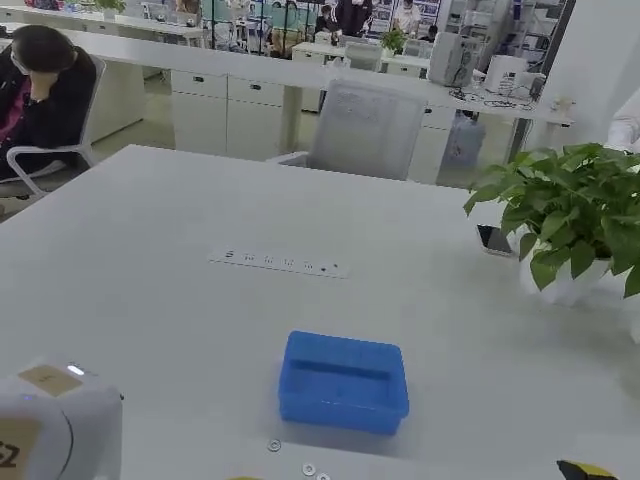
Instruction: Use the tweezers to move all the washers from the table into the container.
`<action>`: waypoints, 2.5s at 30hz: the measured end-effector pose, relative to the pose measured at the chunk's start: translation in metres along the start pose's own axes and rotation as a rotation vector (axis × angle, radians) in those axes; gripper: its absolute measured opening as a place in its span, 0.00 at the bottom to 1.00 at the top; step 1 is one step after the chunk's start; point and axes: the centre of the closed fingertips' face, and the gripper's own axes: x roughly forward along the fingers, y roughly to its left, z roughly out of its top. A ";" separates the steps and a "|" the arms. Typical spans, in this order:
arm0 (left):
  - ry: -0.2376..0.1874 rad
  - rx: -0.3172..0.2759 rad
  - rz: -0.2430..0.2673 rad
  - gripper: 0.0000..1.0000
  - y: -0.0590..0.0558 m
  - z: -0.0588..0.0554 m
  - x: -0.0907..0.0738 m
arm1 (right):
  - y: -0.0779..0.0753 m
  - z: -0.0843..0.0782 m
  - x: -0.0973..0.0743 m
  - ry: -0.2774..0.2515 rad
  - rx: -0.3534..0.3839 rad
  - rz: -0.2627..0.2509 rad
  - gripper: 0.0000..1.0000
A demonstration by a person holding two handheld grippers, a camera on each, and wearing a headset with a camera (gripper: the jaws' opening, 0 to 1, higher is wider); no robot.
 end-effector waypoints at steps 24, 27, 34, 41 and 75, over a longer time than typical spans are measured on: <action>-0.002 0.035 -0.059 0.91 -0.006 0.005 0.014 | 0.002 -0.001 0.014 0.014 0.008 0.002 0.89; -0.003 0.044 -0.077 0.90 -0.009 0.006 0.016 | 0.005 -0.002 0.016 0.014 0.000 0.003 0.87; 0.002 0.070 -0.130 0.83 -0.017 0.005 0.029 | 0.008 -0.009 0.023 0.034 0.007 0.013 0.83; 0.085 0.165 -0.222 0.67 -0.027 -0.012 0.051 | 0.010 -0.015 0.032 0.062 0.019 0.038 0.80; 0.377 0.567 -0.522 0.05 -0.059 -0.113 0.147 | 0.023 -0.041 0.037 0.167 0.017 0.132 0.63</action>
